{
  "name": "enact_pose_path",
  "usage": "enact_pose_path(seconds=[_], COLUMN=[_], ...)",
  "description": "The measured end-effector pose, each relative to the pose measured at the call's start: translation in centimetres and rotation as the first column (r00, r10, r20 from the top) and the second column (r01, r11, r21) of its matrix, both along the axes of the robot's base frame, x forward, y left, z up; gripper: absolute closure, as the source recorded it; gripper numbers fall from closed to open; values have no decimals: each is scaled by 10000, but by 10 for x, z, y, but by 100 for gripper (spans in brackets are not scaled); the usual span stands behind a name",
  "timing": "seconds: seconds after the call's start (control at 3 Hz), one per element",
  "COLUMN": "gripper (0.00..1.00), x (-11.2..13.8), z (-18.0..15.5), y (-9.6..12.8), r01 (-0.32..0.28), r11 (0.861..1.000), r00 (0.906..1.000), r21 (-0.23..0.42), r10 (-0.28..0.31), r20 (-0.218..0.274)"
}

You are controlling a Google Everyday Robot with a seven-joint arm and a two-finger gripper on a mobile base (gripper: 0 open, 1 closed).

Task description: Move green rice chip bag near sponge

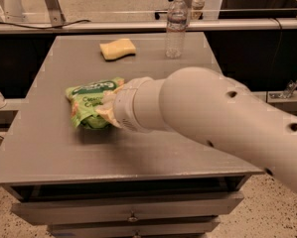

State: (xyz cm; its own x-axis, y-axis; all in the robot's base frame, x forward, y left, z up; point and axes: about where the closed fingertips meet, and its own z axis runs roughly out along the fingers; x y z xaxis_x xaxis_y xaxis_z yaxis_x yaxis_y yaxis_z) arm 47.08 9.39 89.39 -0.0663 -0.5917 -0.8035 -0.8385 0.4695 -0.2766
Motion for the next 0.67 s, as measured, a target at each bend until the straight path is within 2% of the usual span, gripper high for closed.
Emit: enact_pose_path(seconds=[0.33, 0.67], gripper=[100, 100], x=[29, 29], z=[18, 18], y=[-57, -57], r01=[979, 979], r11=[9937, 9937], r00=[9932, 9932], r21=[-554, -554], r10=[-941, -940], r20=[680, 680])
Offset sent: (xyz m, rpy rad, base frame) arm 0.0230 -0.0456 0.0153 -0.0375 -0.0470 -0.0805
